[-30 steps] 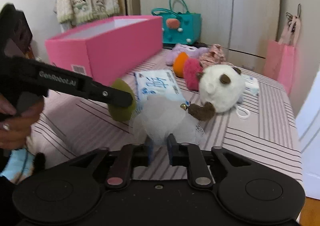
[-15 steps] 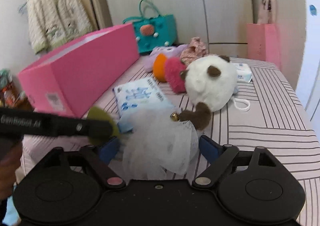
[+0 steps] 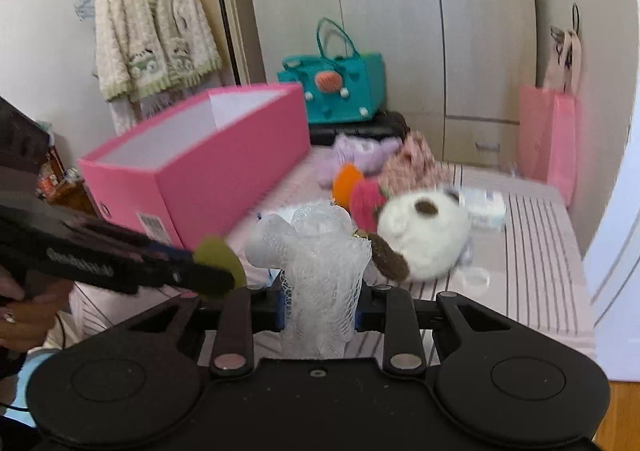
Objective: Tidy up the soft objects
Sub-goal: 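Lift the green sponge with the left tool while the right tool lifts the mesh puff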
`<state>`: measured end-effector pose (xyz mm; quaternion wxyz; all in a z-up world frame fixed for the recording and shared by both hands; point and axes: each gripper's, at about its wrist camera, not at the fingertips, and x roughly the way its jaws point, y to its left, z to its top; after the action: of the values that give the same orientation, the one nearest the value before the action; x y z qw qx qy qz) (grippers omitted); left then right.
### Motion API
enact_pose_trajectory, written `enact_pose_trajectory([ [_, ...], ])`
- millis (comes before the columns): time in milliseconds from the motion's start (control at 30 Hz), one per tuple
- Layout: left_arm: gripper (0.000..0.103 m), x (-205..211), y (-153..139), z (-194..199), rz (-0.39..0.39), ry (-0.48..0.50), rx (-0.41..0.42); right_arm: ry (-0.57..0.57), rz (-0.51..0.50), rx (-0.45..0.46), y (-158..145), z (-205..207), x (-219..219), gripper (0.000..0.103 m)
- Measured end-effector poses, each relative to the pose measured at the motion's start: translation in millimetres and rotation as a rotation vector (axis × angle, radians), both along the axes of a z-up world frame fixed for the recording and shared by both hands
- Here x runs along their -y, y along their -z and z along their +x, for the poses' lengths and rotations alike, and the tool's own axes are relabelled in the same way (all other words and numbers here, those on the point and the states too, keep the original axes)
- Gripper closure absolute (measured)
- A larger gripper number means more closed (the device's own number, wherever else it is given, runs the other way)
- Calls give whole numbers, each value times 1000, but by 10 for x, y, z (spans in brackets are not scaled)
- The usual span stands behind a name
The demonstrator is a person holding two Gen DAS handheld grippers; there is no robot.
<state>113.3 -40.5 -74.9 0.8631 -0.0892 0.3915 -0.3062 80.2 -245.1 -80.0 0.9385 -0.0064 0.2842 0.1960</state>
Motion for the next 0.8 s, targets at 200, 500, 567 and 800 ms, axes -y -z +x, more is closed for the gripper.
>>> enact_pose_trajectory([
  [200, 68, -80, -112, 53, 19, 21, -14, -4, -56, 85, -449, 51, 60, 71],
  [500, 68, -212, -207, -33, -13, 76, -68, -40, -64, 6, -570, 42, -16, 70],
  [567, 68, -235, -222, -59, 6, 83, -80, -67, -70, -36, -559, 2, -66, 70],
  [800, 68, -390, -295, -195, 50, 70, -88, -235, 2, -219, -468, -28, -251, 70],
])
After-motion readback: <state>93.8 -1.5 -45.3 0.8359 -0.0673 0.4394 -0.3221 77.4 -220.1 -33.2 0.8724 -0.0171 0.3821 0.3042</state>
